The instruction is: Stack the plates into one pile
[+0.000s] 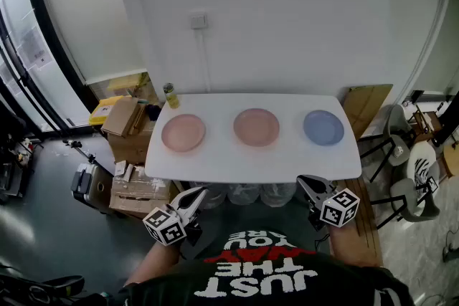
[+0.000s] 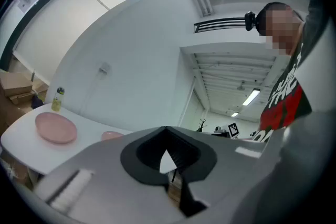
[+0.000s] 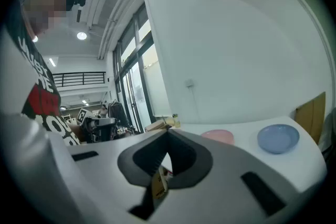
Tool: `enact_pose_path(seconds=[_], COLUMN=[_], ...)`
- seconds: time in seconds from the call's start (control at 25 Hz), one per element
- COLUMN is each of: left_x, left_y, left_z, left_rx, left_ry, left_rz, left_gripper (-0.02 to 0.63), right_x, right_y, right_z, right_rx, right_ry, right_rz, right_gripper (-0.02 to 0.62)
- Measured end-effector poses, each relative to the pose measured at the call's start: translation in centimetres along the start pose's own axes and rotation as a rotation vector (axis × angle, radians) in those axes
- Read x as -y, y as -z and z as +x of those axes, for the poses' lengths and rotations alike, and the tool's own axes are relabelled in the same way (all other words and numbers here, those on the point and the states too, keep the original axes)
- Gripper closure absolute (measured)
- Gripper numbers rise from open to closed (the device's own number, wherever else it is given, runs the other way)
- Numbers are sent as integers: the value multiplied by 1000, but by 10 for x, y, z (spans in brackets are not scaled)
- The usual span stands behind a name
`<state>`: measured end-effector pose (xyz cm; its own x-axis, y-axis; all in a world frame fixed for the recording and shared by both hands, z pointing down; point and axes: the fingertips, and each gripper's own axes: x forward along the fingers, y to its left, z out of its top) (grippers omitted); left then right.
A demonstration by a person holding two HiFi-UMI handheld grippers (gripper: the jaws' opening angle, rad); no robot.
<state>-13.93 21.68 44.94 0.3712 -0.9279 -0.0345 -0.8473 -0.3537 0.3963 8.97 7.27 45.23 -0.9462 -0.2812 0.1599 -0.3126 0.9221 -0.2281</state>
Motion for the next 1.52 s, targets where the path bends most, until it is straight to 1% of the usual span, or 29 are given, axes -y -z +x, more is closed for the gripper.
enact_pose_path(seconds=[0.08, 0.24, 0.32, 0.52, 0.68, 0.8, 0.96, 1.16, 1.28, 1.4, 1.52], left_x=[0, -1, -2, -4, 1, 9, 27, 56, 68, 65, 43], left_y=[-1, -4, -5, -7, -7, -7, -4, 11, 22, 25, 18], left_z=[3, 7, 8, 15, 24, 36, 58, 89, 106, 114, 118], left_rx=[1, 12, 11, 15, 9, 9, 10, 3, -13, -35, -35], left_ry=[-11, -1, -12, 0, -10, -17, -17, -45, -40, -52, -54], left_rz=[-5, 9, 3, 6, 12, 16, 30, 20, 22, 26, 35], left_gripper=[600, 600, 600, 600, 600, 600, 600, 600, 600, 600, 600], right_x=[4, 7, 8, 17, 26, 32, 44, 68, 83, 91, 95], right_y=[-1, -4, -4, -8, -14, -20, -20, -11, -7, -5, -3], right_z=[0, 3, 4, 7, 2, -5, -20, -46, -51, -43, -24], right_rx=[0, -2, -5, -8, 6, 20, 13, -10, -17, -17, -24], right_ry=[0, 2, 3, 10, 13, -6, -42, -77, -99, -116, -125], right_rz=[-5, -14, -18, -15, -8, -3, -11, -26, -30, -24, -19], right_gripper=[589, 589, 591, 591, 589, 589, 589, 589, 589, 589, 589])
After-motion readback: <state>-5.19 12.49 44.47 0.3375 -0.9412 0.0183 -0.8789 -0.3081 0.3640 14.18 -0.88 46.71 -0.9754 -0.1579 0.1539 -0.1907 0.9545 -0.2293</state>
